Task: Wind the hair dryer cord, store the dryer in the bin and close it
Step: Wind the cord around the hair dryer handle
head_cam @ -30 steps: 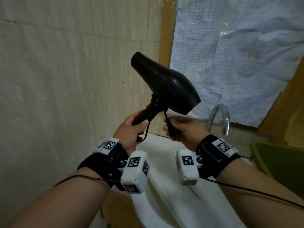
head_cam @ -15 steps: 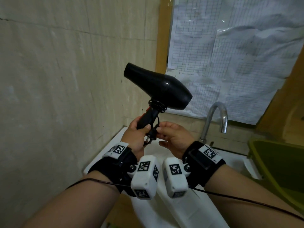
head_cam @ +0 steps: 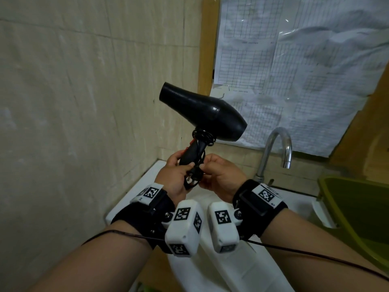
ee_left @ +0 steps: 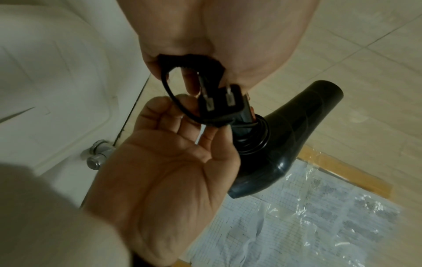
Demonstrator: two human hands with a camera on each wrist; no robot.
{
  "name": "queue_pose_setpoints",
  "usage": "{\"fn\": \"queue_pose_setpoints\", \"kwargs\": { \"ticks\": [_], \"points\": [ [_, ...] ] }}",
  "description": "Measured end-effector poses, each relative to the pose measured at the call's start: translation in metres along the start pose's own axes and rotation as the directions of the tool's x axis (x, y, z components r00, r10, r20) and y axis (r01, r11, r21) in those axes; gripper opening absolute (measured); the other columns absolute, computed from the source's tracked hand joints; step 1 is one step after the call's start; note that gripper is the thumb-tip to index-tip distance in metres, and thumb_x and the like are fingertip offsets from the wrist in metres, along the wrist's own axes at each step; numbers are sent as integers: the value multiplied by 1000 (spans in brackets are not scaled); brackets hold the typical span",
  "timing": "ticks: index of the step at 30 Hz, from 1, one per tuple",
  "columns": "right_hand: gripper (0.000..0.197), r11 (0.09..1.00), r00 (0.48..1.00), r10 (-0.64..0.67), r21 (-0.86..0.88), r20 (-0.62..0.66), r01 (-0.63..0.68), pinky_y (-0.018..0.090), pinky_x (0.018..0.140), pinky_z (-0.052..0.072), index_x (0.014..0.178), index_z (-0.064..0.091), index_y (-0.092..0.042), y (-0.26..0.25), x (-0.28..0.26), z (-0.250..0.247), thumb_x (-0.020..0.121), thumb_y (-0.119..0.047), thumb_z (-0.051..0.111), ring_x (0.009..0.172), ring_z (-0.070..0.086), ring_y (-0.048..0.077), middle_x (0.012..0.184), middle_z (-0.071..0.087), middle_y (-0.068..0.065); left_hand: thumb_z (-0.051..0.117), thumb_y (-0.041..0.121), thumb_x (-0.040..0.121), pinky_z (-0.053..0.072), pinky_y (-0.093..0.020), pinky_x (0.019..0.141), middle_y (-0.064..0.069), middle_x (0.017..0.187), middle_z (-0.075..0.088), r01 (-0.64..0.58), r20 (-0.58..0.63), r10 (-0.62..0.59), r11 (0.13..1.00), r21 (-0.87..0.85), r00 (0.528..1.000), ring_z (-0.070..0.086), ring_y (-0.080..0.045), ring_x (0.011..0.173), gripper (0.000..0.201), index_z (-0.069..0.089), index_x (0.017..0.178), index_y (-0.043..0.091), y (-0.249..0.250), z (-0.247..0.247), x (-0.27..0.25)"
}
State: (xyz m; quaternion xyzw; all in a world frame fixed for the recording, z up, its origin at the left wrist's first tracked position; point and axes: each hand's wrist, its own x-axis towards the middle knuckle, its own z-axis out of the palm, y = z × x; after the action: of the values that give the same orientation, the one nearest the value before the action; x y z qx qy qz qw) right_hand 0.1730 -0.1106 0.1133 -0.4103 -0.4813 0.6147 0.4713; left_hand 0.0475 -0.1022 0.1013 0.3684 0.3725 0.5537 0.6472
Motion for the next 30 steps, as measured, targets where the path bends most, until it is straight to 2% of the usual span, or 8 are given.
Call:
{"fn": "queue_pose_setpoints", "kwargs": {
  "ticks": [4, 7, 10, 15, 19, 23, 26, 30],
  "points": [
    [25, 1000, 1000, -5, 31, -31, 6, 24, 53, 35, 70, 44, -17, 2, 1, 1, 88, 1, 43, 55, 47, 13, 67, 47, 4, 49, -7, 84, 49, -33, 61, -14, 91, 66, 18, -10, -18, 1000, -20, 1000, 63, -27, 73, 41, 59, 102, 28, 1, -3, 2],
    [18, 1000, 999, 7, 13, -37, -7, 24, 53, 34, 76, 48, -15, 3, 1, 2, 88, -3, 46, 57, 46, 13, 68, 47, 4, 50, -9, 82, 51, -33, 60, -15, 87, 67, 14, -21, -15, 1000, -22, 1000, 64, -27, 69, 41, 59, 102, 26, 0, -4, 2],
    [19, 1000, 999, 24, -4, -44, -24, 24, 54, 33, 74, 47, -16, 2, 2, 2, 87, -3, 47, 56, 44, 13, 66, 47, 2, 52, -8, 81, 49, -28, 51, -12, 83, 68, 14, -23, -14, 1000, 0, 1000, 66, -21, 59, 44, 57, 111, 24, 0, -5, 1],
    [22, 989, 992, 44, -139, -118, -60, 25, 54, 34, 74, 47, -18, -1, 5, 2, 82, 2, 48, 55, 43, 13, 63, 48, 2, 56, -4, 80, 47, -35, 66, -7, 89, 66, 2, -42, 0, 998, 62, 999, 61, -26, 74, 39, 58, 107, 24, -2, -2, 0],
    [21, 921, 973, -85, -390, -216, -6, 26, 49, 37, 72, 47, -17, 3, 11, 0, 77, -1, 60, 52, 49, 16, 61, 52, 5, 58, -3, 80, 44, -27, 50, -4, 89, 64, -36, -54, 43, 991, 128, 998, 62, -25, 70, 43, 52, 117, 18, -3, 0, -1],
    [24, 809, 931, -237, -587, -279, 30, 34, 57, 48, 65, 45, -21, 6, 16, -1, 70, -8, 64, 59, 57, 23, 62, 57, 8, 58, -7, 79, 50, -33, 67, -5, 99, 64, -50, -50, 59, 983, 178, 997, 65, -25, 85, 51, 51, 123, 18, -5, 1, -1],
    [19, 718, 895, -335, -695, -295, 39, 28, 56, 49, 70, 47, -21, 4, 15, -3, 71, -10, 63, 58, 56, 17, 61, 56, -1, 57, -7, 79, 50, -34, 81, -4, 107, 65, -52, -30, 61, 973, 227, 998, 63, -25, 98, 55, 52, 127, 18, -6, 4, -1],
    [24, 665, 857, -402, -747, -322, 32, 26, 53, 45, 67, 40, -25, 5, 15, -4, 75, -12, 58, 59, 53, 16, 63, 53, -3, 56, -6, 80, 49, -34, 76, -3, 96, 63, -31, 19, 27, 964, 263, 999, 60, -18, 82, 48, 53, 124, 14, -3, 5, 0]
  ]
}}
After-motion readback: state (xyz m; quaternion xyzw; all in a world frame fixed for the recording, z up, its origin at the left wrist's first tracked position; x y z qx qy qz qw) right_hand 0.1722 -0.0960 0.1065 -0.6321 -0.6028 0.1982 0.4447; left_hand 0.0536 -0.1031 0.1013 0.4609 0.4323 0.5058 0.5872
